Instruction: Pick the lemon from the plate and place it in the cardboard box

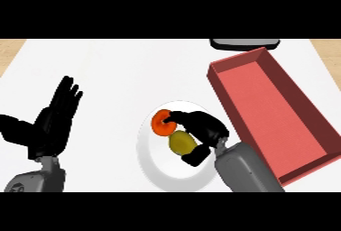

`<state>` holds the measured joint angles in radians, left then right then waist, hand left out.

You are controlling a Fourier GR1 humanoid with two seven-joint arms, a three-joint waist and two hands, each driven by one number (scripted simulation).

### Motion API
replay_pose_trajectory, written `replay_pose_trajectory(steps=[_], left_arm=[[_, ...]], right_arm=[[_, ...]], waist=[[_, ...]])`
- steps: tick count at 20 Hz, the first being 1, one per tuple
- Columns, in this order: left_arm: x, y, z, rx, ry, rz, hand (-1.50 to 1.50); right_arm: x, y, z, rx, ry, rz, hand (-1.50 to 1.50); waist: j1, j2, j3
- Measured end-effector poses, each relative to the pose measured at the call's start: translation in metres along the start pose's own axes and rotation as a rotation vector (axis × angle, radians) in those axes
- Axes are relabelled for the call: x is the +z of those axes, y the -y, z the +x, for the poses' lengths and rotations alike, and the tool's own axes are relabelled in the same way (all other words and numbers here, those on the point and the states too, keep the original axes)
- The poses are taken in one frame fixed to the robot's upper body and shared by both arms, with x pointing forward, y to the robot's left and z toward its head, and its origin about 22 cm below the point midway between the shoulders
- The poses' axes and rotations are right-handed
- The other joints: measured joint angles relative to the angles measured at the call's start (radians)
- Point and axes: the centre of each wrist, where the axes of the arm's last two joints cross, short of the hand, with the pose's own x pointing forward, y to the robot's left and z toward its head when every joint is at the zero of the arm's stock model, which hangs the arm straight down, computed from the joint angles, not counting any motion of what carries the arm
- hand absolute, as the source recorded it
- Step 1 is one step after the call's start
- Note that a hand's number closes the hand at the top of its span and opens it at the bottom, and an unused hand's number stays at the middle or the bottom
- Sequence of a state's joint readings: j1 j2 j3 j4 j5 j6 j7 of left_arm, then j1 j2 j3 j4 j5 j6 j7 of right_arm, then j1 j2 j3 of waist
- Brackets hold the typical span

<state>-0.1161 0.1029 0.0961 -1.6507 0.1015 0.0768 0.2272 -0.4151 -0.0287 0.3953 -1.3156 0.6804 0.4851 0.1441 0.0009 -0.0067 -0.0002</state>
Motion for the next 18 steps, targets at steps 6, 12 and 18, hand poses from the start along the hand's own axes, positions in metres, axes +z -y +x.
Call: replay_pose_trajectory(steps=[6,12,18], left_arm=[[0.002,0.004,0.004,0.002,0.008,-0.001,0.0],[-0.001,-0.001,0.007,0.006,0.005,-0.007,0.0],[-0.002,0.008,0.007,0.001,-0.001,-0.033,0.0]], right_arm=[[-0.002,0.001,0.001,0.06,0.043,-0.067,1.5],[-0.003,-0.023,0.035,0.148,0.001,-0.202,1.5],[0.001,-0.058,0.101,0.317,-0.117,-0.357,1.5]], waist=[[0.0,-0.001,0.0],[0.006,-0.001,0.0],[0.026,-0.003,-0.001]])
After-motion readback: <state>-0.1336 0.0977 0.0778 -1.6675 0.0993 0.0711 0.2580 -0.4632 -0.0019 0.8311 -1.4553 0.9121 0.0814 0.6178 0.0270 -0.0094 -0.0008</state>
